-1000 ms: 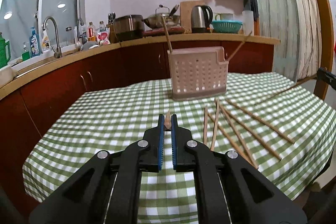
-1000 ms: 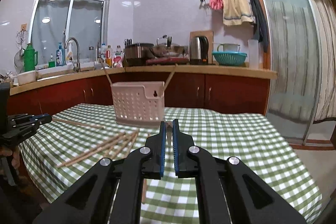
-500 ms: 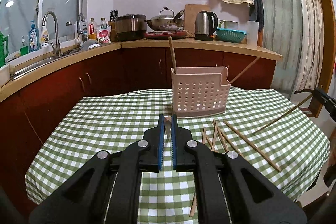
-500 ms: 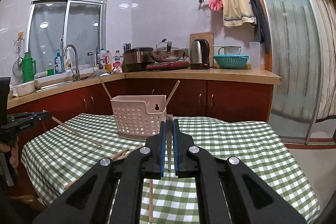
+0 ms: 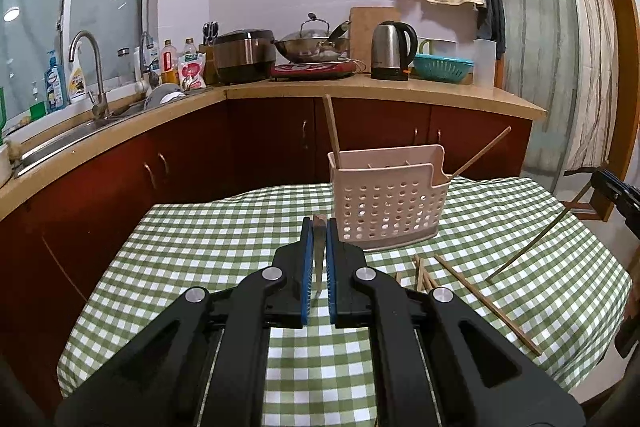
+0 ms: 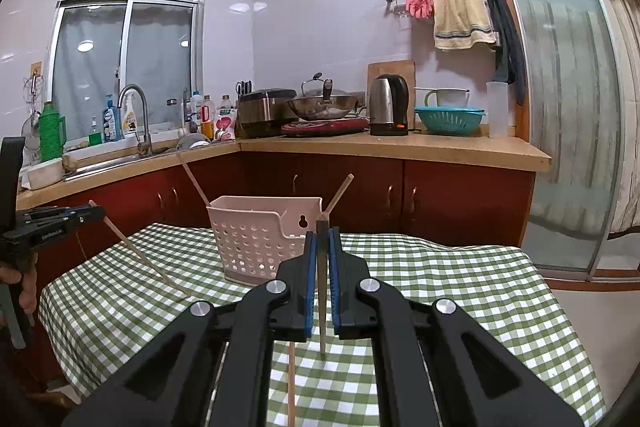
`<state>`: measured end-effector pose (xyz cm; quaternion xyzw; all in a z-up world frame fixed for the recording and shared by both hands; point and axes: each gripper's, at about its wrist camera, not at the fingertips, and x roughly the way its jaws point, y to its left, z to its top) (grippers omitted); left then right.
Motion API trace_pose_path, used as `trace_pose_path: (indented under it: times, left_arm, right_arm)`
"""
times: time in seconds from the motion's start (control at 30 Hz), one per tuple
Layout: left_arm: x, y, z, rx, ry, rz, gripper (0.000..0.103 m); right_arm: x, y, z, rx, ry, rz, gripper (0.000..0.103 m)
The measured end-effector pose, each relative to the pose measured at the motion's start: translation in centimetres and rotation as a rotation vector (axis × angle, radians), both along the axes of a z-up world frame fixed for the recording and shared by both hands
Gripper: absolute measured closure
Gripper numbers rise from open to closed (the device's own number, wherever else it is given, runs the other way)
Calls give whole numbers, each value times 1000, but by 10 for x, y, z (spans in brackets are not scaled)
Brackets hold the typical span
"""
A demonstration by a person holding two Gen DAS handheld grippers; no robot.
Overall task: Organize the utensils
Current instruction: 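Lift both chopsticks and carry them over the pink basket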
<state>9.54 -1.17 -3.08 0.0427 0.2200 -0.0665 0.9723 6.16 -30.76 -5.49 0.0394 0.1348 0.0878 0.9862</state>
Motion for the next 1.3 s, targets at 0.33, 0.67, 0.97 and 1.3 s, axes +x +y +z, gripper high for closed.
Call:
trace_pose_path:
  times: [0.33, 0.67, 0.97, 1.3]
  left_arm:
    - [7, -3, 33, -65, -3, -54, 96]
    - [15, -12, 99, -109, -129, -129, 96]
    - [47, -28, 137, -118, -252, -137, 96]
    - [104, -33, 95, -132, -144, -132, 96]
  right_arm:
    - [5, 0, 34, 58, -55, 37, 96]
    - [23, 2, 85, 127, -180, 106, 96]
    - [61, 5, 116, 134, -300, 103, 96]
    - [115, 11, 78, 167, -230, 106, 96]
